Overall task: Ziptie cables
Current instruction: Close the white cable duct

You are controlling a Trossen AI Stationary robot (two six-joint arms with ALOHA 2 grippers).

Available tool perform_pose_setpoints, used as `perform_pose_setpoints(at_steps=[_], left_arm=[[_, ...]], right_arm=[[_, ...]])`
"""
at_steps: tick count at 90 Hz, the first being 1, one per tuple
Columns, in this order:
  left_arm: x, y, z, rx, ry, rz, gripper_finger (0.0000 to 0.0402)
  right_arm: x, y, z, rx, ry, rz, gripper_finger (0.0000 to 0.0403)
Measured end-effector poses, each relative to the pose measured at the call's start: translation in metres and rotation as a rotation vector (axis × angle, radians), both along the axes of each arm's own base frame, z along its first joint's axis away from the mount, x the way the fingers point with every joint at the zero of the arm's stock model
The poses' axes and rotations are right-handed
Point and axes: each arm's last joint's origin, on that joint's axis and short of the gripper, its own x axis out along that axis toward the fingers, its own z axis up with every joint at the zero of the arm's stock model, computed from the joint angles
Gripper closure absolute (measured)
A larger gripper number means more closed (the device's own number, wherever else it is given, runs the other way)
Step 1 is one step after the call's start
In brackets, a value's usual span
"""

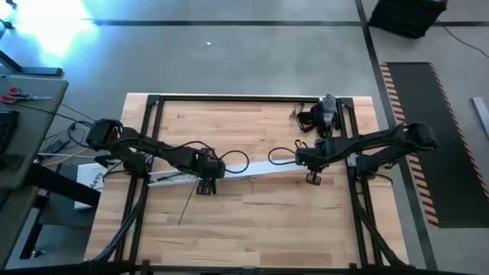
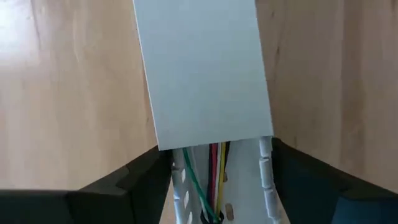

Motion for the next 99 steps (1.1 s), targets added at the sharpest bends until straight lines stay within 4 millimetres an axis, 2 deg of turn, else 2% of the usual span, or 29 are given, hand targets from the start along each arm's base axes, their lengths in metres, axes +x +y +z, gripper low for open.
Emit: perform_pose_setpoints(at_steps=[39, 63, 99], left_arm=[[-0.0039, 0.0003, -0.0004, -0.011, 0.036, 0.045, 0.0129], [-0.0064, 0.0027, 0.0044, 0.05, 0.076, 0.074, 0.0128], [-0.0055, 0.0027, 0.0067, 0.046, 0.07, 0.104, 0.0128]], right_arm=[[0.0018, 0.0003, 0.0004, 0.011, -0.019, 0.001, 0.0403], [0.0018, 0.0004, 0.0002, 0.014, -0.019, 0.001, 0.0403], [0.0023, 0.0005, 0.0, 0.016, -0.025, 0.003, 0.0403]])
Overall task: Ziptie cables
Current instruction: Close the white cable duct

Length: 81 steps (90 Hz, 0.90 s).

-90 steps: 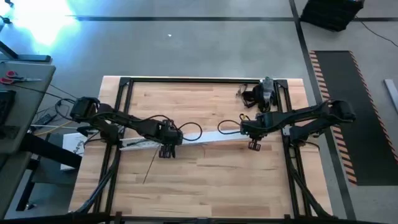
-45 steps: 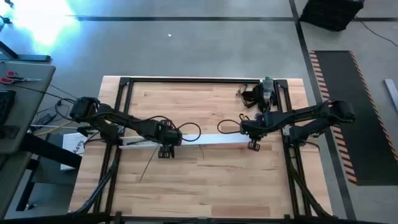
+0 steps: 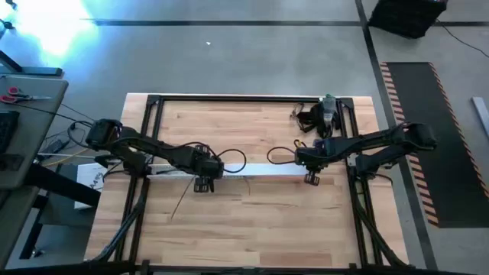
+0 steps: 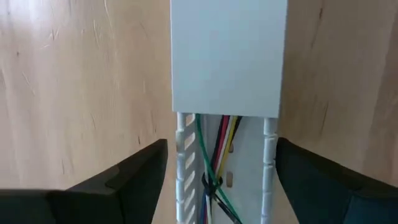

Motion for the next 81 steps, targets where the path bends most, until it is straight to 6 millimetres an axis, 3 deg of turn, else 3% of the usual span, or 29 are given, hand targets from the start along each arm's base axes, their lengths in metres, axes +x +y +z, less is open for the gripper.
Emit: perform_pose_setpoints(at_steps=[47, 81], left_arm=[[-0.012, 0.001, -0.018, -0.009, 0.041, 0.041, 0.013], [-0.014, 0.002, -0.022, 0.003, 0.031, 0.015, 0.0182]], right_arm=[[0.0, 0.0, 0.0, -0.001, -0.001, 0.004, 0.0403], [-0.008, -0.001, 0.0, -0.047, 0.074, -0.068, 0.0403]])
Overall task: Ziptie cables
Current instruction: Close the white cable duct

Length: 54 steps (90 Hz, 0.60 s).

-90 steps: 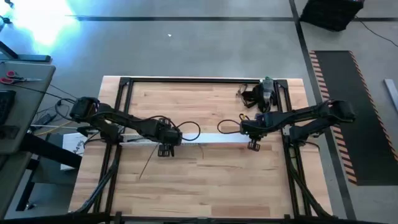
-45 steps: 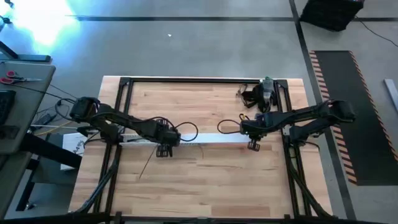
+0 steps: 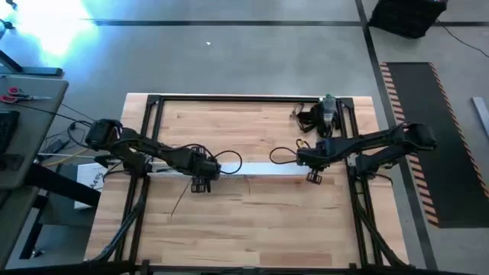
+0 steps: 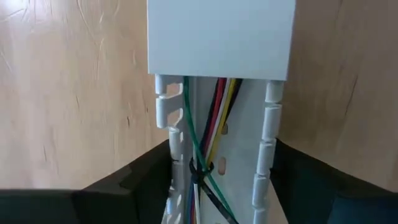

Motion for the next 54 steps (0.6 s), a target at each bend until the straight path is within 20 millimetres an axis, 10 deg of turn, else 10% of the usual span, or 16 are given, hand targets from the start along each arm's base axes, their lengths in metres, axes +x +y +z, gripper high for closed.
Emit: perform_pose_setpoints(at_steps=[54], left_arm=[[0.003, 0.0, 0.0, 0.001, -0.031, 0.0, 0.0193]], right_arm=[[0.011, 0.003, 0.0, 0.112, -0.117, 0.032, 0.0403]])
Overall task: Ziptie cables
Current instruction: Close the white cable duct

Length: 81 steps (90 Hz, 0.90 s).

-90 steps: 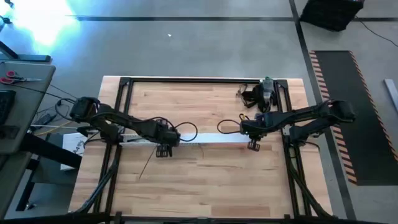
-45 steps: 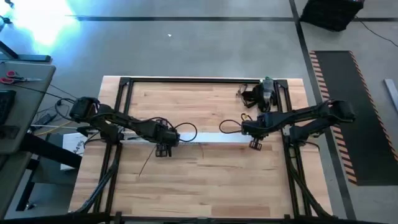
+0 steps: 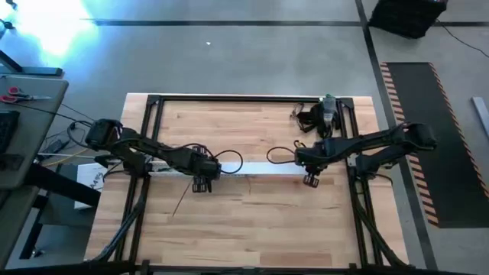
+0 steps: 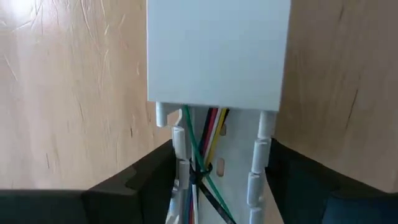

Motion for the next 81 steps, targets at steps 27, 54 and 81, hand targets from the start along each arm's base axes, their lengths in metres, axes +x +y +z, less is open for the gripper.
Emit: perform_pose_setpoints(at_steps=[27, 54, 81], left_arm=[[0.0004, 0.0001, 0.0004, 0.008, 0.001, -0.005, 0.0189], [0.0045, -0.001, 0.0078, -0.01, 0.014, -0.026, 0.014], [-0.0025, -0.0005, 0.0079, -0.023, 0.091, -0.029, 0.0107]], right_arm=[[0.0046, -0.0003, 0.0008, -0.014, -0.047, 0.014, 0.0403], [0.0051, -0.0004, 0.0009, -0.014, -0.053, 0.014, 0.0403], [0.0054, -0.0004, 0.0009, -0.014, -0.056, 0.014, 0.0403]])
